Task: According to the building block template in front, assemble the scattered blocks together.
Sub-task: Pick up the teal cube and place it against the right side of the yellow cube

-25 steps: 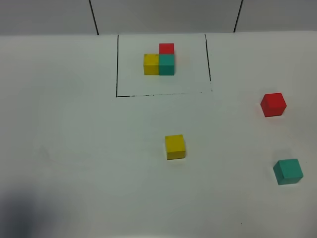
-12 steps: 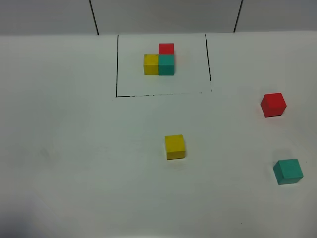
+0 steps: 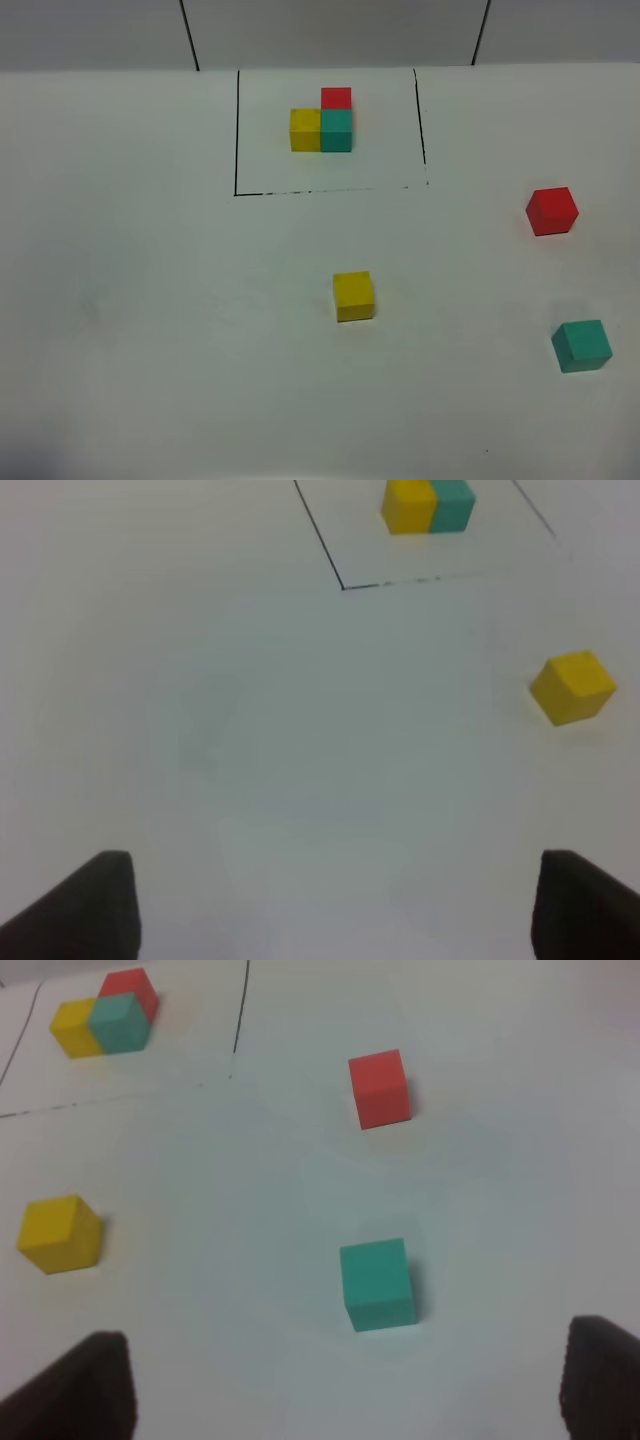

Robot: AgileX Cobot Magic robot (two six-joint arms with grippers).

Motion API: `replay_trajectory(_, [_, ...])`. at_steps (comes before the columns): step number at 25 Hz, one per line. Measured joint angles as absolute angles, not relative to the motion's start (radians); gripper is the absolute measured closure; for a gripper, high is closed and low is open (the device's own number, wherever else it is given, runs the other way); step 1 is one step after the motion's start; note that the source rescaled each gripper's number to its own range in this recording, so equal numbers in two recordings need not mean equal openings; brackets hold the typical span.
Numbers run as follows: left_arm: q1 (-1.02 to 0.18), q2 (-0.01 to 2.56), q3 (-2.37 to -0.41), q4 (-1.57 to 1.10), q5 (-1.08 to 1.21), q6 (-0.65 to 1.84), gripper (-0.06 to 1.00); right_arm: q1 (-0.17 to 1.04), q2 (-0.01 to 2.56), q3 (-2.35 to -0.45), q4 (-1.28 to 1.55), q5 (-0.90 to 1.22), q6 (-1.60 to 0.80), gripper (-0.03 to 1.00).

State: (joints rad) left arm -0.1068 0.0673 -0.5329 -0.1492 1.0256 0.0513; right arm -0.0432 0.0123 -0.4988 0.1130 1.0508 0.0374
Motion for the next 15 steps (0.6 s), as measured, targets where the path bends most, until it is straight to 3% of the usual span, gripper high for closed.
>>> replay_trajectory(15, [-0.107,-0.007,-0.502,-0.132,1.068,0.036,0.21,-0.043,0.012,-0.499,0.114,1.051,0.037,0.24])
